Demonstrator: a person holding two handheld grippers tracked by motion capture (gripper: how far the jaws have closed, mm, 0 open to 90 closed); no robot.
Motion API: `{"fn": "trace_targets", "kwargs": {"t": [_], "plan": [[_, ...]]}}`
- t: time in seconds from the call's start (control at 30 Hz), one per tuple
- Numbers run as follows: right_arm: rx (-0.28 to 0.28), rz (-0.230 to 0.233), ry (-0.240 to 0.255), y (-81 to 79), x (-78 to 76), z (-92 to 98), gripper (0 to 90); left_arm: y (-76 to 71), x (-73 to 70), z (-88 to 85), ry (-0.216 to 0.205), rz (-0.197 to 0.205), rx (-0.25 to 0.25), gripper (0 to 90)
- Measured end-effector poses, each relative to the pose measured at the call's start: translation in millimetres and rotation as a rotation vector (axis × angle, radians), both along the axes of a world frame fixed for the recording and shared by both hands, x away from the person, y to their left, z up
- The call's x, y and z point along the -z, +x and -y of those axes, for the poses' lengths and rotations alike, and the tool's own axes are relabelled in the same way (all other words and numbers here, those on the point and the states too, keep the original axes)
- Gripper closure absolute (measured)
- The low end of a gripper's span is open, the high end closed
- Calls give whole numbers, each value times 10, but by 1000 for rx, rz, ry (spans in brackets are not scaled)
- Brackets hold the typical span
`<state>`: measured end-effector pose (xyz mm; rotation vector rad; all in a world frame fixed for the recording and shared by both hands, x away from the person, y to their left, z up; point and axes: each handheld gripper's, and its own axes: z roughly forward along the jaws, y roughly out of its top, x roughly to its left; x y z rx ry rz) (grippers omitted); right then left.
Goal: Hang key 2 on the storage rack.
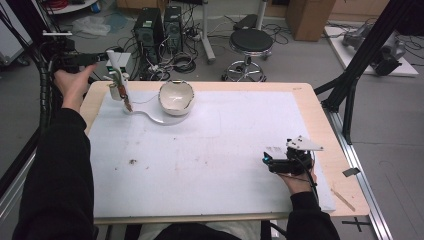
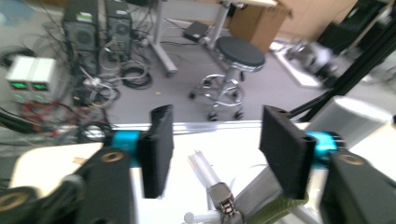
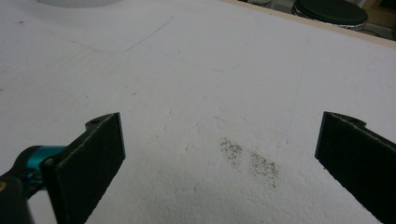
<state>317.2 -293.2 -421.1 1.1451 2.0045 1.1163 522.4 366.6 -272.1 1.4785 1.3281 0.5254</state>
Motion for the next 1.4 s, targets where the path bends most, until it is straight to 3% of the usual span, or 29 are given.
{"fn": "trace_targets", "kwargs": {"t": [0.07, 0.1, 0.13, 0.17, 0.2, 0.27, 0.37, 0.6, 0.8, 1.07, 1.17, 1.4], "plan": [[-2, -6, -1, -1, -2, -9, 5, -14, 0, -17, 10, -14, -17, 311], [-2, -6, -1, -1, -2, -9, 5, -14, 0, -17, 10, -14, -17, 203], [-4, -3, -4, 0, -5, -13, 6, -22, 4, 20, 46, -43, -25, 111], [-5, -3, -3, 4, -5, -14, 5, -22, 4, 20, 46, -43, -25, 79], [-6, -4, -6, 6, -3, -13, 5, -41, -3, 59, 73, -48, -22, 56], [-7, -2, -7, 8, -1, -20, 5, -88, -11, 78, 69, -32, -31, 17], [-12, -6, -5, 4, -7, -29, 5, -160, -9, 51, 66, -20, -59, 16], [-18, -2, -9, -2, -20, -52, 5, -331, 21, -49, 63, -23, -68, 17], [-24, -4, -16, 16, -13, -57, 5, -453, 49, -4, 92, -27, -53, 16], [-25, -5, -26, 14, -15, -78, 5, -589, 51, 27, 69, 12, -29, 17], [-26, -4, -28, 13, -16, -77, 6, -609, 69, 54, 74, 7, -21, 17], [-25, -1, -25, 3, -23, -78, 5, -723, 212, 95, 46, 12, -14, 16]]}}
